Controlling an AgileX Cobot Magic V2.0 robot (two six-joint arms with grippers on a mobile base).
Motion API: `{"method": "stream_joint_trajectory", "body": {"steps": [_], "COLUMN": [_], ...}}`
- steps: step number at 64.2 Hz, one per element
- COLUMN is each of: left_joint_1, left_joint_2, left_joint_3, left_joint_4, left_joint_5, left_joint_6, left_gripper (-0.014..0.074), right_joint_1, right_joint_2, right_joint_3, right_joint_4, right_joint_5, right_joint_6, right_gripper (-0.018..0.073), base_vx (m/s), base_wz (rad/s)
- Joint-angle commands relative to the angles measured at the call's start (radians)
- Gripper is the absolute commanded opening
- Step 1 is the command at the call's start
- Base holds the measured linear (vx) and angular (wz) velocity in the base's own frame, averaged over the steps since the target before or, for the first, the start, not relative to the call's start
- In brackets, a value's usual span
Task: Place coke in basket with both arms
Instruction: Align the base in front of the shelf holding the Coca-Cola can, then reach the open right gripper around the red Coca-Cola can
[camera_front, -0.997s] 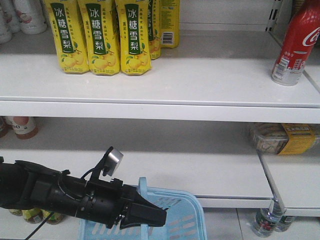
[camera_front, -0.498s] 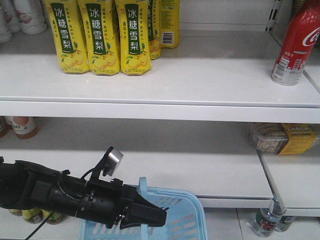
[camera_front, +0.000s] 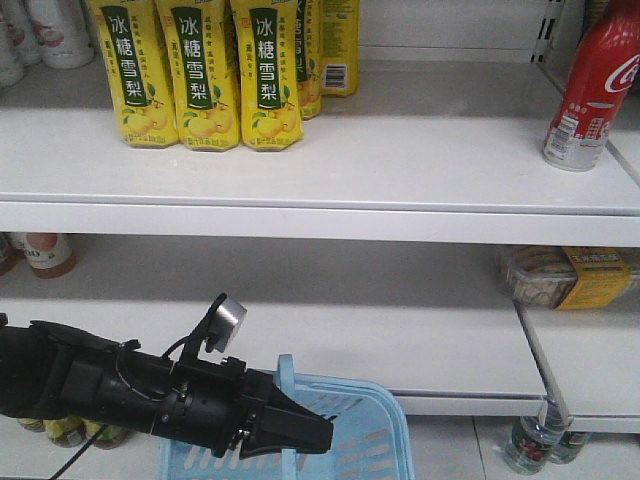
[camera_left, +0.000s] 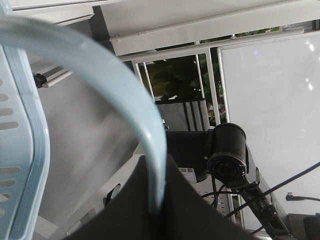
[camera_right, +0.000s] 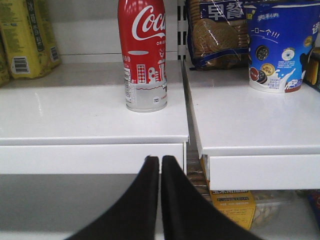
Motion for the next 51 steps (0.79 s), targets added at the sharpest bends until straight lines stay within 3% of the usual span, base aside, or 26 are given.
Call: {"method": "stream_joint_trajectory", "body": {"steps": [1, 17, 40, 51], "left_joint_1": [-0.004, -0.004, -0.004, -0.004], "left_joint_2": [-0.051, -0.051, -0.051, -0.051], "left_joint_3": [-0.013, -0.013, -0.013, -0.013], "left_joint_4": [-0.102, -0.102, -0.102, -0.102], "left_joint_5": [0.099, 0.099, 0.099, 0.099], "left_joint_6": [0.002, 0.002, 0.002, 0.002], "left_gripper": [-0.0006, -0.0006, -0.0006, -0.0006], "right_joint_1": [-0.005, -0.005, -0.005, -0.005], "right_joint_2": [0.011, 0.011, 0.011, 0.011], "right_joint_3": [-0.036, -0.036, -0.036, -0.036], "right_joint_4": [-0.015, -0.015, -0.015, -0.015], "right_joint_5": [-0.072, -0.072, -0.072, -0.071], "right_joint_6": [-0.014, -0.014, -0.014, -0.014], "right_gripper": [0.0046, 0.0178, 0.05, 0.0587], "base_vx": [0.0, 0.0, 0.0, 0.0], "base_wz": [0.0, 0.0, 0.0, 0.0]}}
